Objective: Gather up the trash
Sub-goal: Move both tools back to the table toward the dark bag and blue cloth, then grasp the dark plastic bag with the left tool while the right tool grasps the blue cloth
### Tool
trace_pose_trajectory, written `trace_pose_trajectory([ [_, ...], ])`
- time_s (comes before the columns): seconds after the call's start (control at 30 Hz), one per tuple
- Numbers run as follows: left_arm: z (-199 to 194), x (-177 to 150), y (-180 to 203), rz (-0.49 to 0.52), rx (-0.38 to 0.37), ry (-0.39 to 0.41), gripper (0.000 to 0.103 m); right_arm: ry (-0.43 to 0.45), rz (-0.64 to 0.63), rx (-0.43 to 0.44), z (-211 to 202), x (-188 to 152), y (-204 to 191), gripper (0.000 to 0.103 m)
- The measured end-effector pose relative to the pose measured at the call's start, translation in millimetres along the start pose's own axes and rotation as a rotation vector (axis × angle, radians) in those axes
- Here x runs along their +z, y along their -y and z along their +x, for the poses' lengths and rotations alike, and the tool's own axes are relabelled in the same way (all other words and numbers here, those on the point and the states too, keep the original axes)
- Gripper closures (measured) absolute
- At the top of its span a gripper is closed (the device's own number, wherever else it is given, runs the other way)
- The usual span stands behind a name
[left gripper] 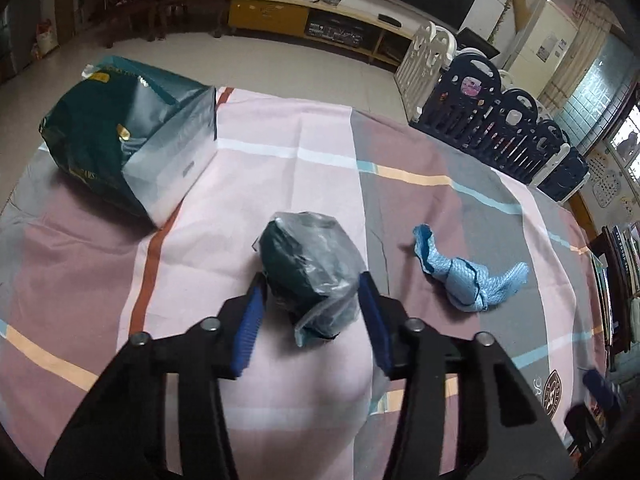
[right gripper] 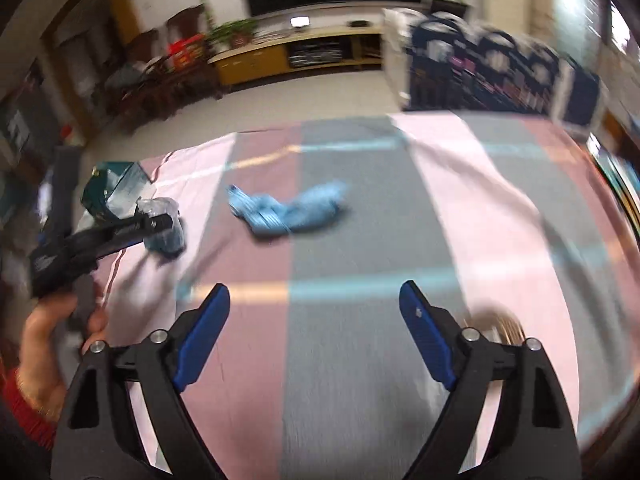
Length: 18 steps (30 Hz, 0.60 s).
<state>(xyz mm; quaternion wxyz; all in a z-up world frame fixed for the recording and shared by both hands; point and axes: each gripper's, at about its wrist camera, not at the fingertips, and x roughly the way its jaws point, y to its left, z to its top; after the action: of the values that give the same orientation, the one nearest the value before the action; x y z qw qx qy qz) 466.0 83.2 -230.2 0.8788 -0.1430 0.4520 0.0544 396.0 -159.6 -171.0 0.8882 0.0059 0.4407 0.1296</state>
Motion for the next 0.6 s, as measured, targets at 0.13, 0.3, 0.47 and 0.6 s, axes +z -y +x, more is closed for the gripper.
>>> trace_pose_trajectory([
  [0.13,-16,-6,-8,-0.013,0.016,0.043,0.061,-0.054,-0.198,0.020,68,49,-41,0.017],
  [0.3,-43,-14,-22,-0.065,0.007,0.095,0.063,-0.187,-0.222,0.036,128,57,-58,0.025],
  [0.47,-77,-35,-20,-0.047,0.036,0.174,0.063,-0.188,-0.104,0.063,113,43,-46,0.073],
  [0.6,-110,-69,-14,-0.004,0.044,0.182,0.063,-0.129,-0.052,0.080,52,15,-40,0.073],
])
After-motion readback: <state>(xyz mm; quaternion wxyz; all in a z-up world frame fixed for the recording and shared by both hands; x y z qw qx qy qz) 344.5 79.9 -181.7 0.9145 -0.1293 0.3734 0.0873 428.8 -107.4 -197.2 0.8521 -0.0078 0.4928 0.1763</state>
